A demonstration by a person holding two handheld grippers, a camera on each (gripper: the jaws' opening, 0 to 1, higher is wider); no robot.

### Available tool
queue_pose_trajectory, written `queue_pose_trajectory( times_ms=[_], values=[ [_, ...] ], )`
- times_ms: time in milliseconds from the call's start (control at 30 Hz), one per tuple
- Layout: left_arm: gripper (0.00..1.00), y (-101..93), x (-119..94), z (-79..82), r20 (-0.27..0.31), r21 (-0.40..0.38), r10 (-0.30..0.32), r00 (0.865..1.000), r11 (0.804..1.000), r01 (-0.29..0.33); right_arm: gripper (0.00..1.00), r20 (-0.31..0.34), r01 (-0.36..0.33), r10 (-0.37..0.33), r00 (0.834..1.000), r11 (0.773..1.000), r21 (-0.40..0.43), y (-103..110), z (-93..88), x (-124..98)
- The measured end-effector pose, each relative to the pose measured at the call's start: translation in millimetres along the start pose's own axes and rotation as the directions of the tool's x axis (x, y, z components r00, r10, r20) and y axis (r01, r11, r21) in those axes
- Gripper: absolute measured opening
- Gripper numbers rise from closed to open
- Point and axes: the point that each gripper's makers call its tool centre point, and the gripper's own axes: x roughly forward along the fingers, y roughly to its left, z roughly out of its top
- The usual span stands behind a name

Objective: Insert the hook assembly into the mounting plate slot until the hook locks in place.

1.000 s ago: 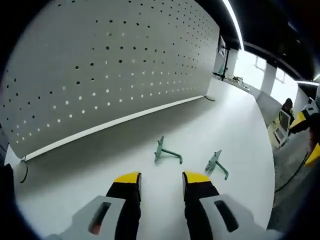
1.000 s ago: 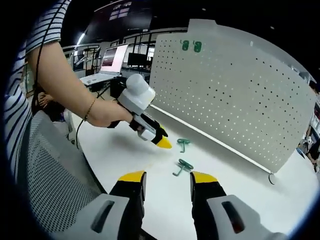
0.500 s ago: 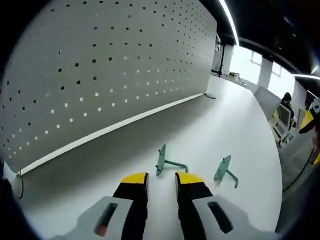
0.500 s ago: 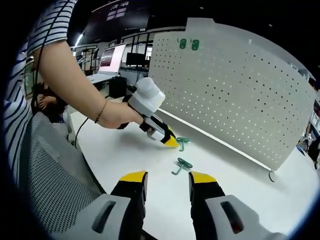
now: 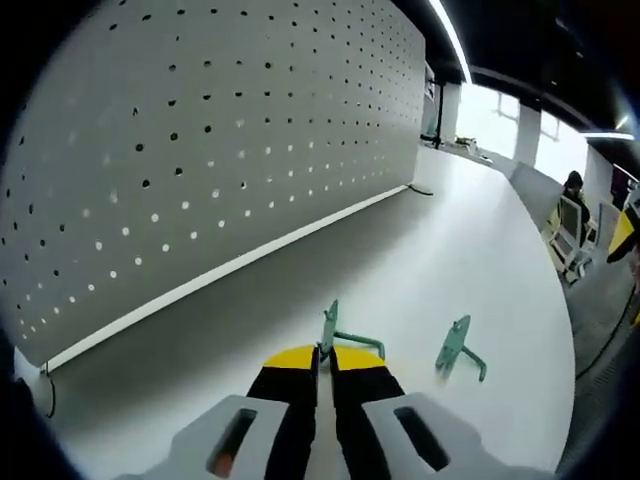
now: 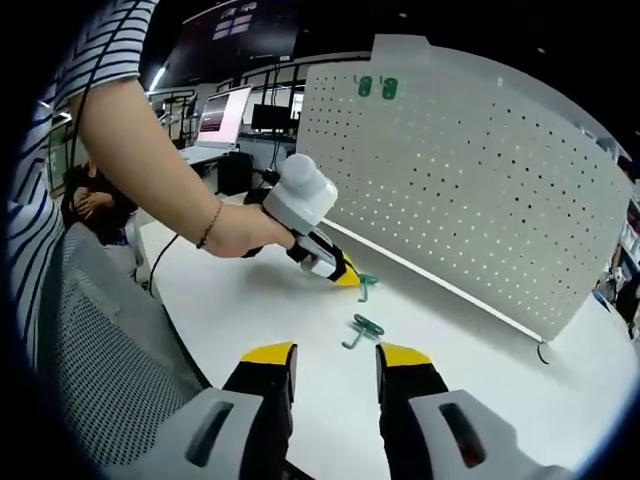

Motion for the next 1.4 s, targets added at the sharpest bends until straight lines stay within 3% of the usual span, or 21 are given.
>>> queue_pose_trajectory(
  times_ms=[800, 1400],
  values=[
    [0.03, 5.4, -11.4, 9.5, 0.015, -0.080, -0.002, 1.000, 0.997, 0.003, 0.28, 0.001, 0.003, -0.003, 1.000, 1.000, -0.006, -0.7, 0.0, -0.1],
    [0.01, 10.5, -25.1, 15.0, 0.012, -0.082, 0.024, 1.000, 0.996, -0.023, 0.27, 0.015, 0.003, -0.003, 1.000, 1.000, -0.006, -0.3, 3.4, -1.5]
  ],
)
